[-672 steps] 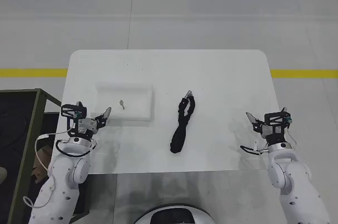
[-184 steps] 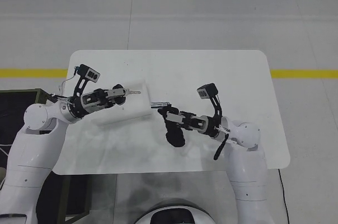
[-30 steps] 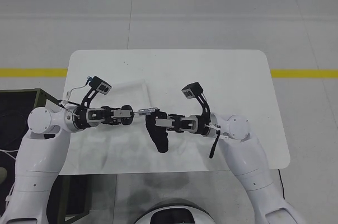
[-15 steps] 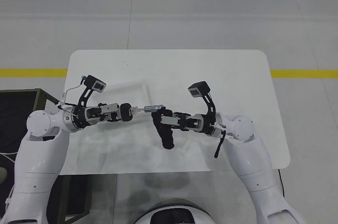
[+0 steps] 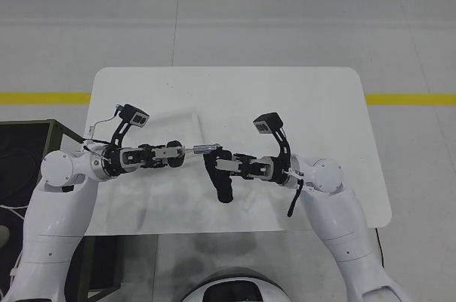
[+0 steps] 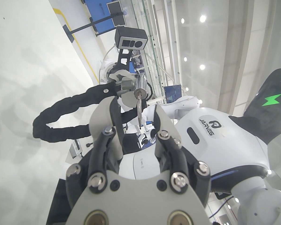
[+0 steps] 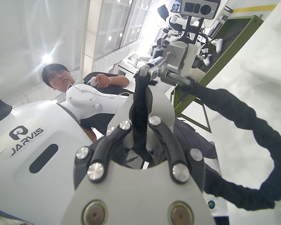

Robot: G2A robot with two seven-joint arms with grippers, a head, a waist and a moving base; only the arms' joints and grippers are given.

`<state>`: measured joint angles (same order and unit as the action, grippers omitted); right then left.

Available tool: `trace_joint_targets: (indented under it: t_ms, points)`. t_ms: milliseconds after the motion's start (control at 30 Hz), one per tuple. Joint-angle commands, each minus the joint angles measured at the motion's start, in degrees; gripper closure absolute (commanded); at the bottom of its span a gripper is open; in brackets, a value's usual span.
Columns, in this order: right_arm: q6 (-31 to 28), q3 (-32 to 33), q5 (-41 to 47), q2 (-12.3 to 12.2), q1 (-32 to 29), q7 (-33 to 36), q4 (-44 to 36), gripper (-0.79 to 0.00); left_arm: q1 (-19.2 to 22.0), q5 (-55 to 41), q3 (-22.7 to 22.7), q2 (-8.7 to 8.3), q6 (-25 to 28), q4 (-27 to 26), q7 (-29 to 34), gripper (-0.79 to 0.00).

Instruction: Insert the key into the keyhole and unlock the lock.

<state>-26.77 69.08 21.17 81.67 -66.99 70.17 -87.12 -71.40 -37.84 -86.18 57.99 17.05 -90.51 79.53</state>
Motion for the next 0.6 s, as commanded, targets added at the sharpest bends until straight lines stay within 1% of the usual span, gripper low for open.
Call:
trace_joint_targets:
  t_ms: [0,233,300,333,433,567]
  points:
    - [0.0,0.0,0.0,0.0,0.0,0.0,0.0,0.0,0.0,0.0,0.0,0.0,0.0,0.0,0.0,0.0]
    - [0.0,0.0,0.0,0.0,0.0,0.0,0.0,0.0,0.0,0.0,0.0,0.0,0.0,0.0,0.0,0.0]
    - [0.4,0.2,-0.1,-0.1,-2.4,-1.6,-2.0,0.0,0.0,0.0,0.0,0.0,0.0,0.0,0.0,0.0]
    - [0.8,0.8,-0.6,-0.3,-3.3,-2.4,-3.5,0.0,-1.2,2.0,-0.3,-0.04,1.7,-2.1,-1.0,0.0]
    - [1.8,1.7,-1.7,-0.6,-4.3,-3.4,-5.6,0.0,-4.0,10.5,-2.5,-0.14,8.8,-6.9,-6.4,0.0]
    - [2.3,1.6,-1.8,-0.8,-4.2,-3.8,-5.8,0.0,-6.5,19.7,-3.8,0.1,17.9,-10.2,-14.0,0.0]
